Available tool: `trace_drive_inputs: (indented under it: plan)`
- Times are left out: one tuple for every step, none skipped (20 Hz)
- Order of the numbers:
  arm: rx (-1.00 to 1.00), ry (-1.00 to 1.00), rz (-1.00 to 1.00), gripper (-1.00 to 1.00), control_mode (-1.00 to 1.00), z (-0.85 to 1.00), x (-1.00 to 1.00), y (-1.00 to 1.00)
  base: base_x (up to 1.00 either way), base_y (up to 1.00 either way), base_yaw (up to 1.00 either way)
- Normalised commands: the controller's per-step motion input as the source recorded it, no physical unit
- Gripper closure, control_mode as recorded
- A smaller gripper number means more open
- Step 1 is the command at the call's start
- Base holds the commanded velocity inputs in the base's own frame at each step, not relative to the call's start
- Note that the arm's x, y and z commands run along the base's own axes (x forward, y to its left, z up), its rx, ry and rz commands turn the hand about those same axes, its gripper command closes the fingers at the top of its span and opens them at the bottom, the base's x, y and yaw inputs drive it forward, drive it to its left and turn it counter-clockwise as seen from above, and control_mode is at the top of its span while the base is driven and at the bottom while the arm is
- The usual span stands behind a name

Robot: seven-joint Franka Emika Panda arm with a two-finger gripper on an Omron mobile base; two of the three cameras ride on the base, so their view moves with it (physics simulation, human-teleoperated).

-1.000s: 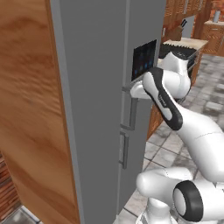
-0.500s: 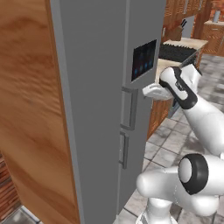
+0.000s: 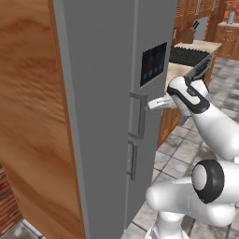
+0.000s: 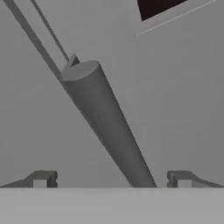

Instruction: Open the fridge, remove the mango, potato, and fish, and place them on any counter.

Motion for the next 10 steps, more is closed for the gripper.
trace_drive_inputs:
  plan:
    - [0.00,-0.28,0.03,-1.00,-1.00,0.00,0.00,0.29,0.00,0.00,0.00]
    - [0.01,-0.24,0.02,-1.00,-1.00,-0.03,0.12,0.23,0.00,0.00,0.00]
    - [0.01,-0.26,0.02,-1.00,-1.00,-0.07,0.16,0.25,0.00,0.00,0.00]
    - [0.01,-0.24,0.01,-1.00,-1.00,-0.04,0.21,0.20,0.00,0.00,0.00]
    - [0.02,-0.19,0.00,-1.00,-1.00,-0.09,0.29,0.22,0.00,0.00,0.00]
    - [0.02,-0.19,0.00,-1.00,-1.00,-0.10,0.30,0.18,0.00,0.00,0.00]
    - [0.04,-0.16,0.00,-1.00,-1.00,-0.09,0.39,0.18,0.00,0.00,0.00]
    - [0.06,-0.14,0.00,-1.00,-1.00,-0.12,0.59,0.11,0.00,0.00,0.00]
    - [0.07,-0.17,0.00,-1.00,-1.00,-0.08,0.67,0.00,0.00,0.00,0.00]
    - [0.07,-0.16,0.00,-1.00,-1.00,-0.08,0.72,0.00,0.00,0.00,0.00]
